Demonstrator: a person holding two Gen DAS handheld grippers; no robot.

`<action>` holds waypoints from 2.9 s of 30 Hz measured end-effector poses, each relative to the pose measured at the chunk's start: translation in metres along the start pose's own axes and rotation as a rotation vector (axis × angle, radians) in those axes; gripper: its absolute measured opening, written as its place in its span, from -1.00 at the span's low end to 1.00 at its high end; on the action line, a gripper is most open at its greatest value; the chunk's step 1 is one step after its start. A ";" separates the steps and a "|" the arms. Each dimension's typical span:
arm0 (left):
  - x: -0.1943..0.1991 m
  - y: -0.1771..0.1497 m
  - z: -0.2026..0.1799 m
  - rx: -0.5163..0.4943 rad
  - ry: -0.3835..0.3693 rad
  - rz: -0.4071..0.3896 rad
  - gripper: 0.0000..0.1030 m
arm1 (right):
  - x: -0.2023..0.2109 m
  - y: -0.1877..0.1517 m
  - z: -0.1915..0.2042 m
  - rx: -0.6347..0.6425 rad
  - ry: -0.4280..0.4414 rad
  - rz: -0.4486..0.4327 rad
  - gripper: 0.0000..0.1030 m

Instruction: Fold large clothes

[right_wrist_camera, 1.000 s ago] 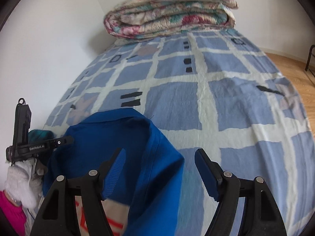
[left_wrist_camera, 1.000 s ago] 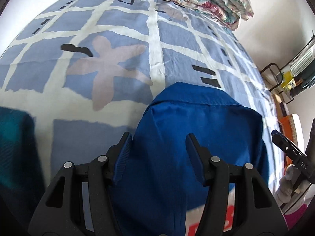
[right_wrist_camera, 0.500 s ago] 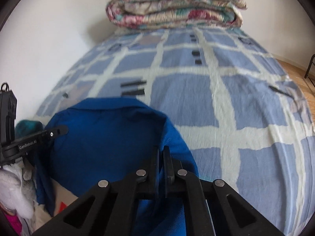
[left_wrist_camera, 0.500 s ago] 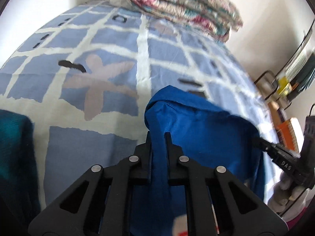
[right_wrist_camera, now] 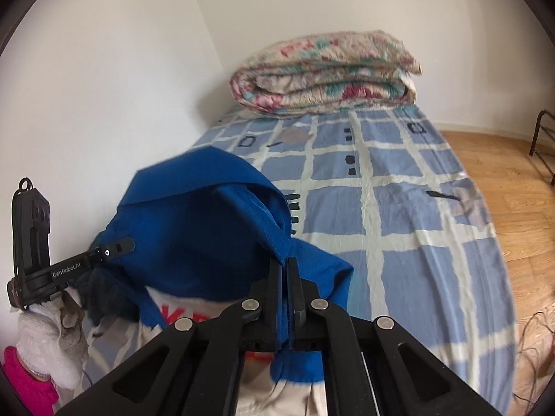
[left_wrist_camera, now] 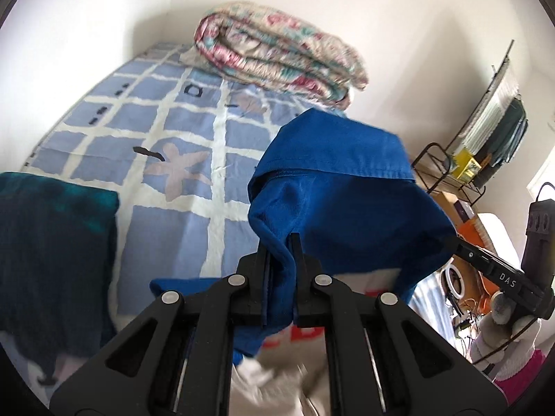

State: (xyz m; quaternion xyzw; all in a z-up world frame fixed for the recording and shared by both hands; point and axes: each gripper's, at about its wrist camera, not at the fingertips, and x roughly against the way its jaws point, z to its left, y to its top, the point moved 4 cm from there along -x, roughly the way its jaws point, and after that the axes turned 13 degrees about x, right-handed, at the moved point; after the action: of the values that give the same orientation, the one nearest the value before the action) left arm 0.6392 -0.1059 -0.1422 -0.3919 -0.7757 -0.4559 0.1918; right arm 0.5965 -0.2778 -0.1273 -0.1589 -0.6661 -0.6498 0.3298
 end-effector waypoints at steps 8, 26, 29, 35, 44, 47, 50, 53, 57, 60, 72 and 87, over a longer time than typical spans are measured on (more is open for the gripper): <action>0.107 -0.072 -0.020 -0.026 -0.036 -0.037 -0.87 | 0.116 -0.046 0.046 0.029 -0.025 -0.047 -1.00; 0.190 -0.308 0.040 -0.101 0.037 0.068 -0.86 | 0.199 -0.279 0.116 -0.036 0.054 0.099 -1.00; 0.192 -0.345 0.054 -0.139 0.072 0.161 -0.86 | 0.200 -0.316 0.123 -0.018 0.077 0.165 -0.92; 0.235 -0.365 0.083 -0.058 0.038 0.181 -0.66 | 0.240 -0.335 0.108 -0.042 0.108 0.132 -0.25; 0.203 -0.291 0.128 0.370 -0.077 0.130 0.15 | 0.197 -0.316 0.065 -0.345 0.211 0.108 0.45; 0.174 -0.286 0.129 0.383 -0.084 0.165 0.15 | 0.171 -0.315 0.076 -0.303 0.191 0.158 0.46; 0.153 -0.291 0.129 0.365 -0.074 0.202 0.12 | 0.146 -0.315 0.087 -0.230 0.147 0.214 0.35; 0.136 -0.300 0.129 0.363 -0.095 0.261 -0.99 | 0.134 -0.315 0.088 -0.235 0.156 0.234 -0.56; 0.151 -0.302 0.130 0.538 -0.289 0.293 -0.99 | 0.153 -0.307 0.080 -0.413 0.305 0.143 -0.97; 0.174 -0.303 0.139 0.650 -0.442 0.297 -0.99 | 0.187 -0.300 0.072 -0.544 0.471 0.010 -1.00; 0.181 -0.311 0.166 0.484 -0.123 0.278 -0.99 | 0.174 -0.354 0.068 -0.477 0.374 0.170 -0.65; 0.377 -0.232 0.055 0.103 -0.136 -0.062 -0.98 | 0.390 -0.264 0.109 -0.046 0.147 -0.117 -0.25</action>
State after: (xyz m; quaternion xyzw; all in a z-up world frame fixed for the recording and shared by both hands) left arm 0.2276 0.0401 -0.0523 -0.3876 -0.8210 -0.3935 0.1445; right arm 0.1167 -0.2840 -0.0699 -0.0791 -0.6331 -0.6931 0.3355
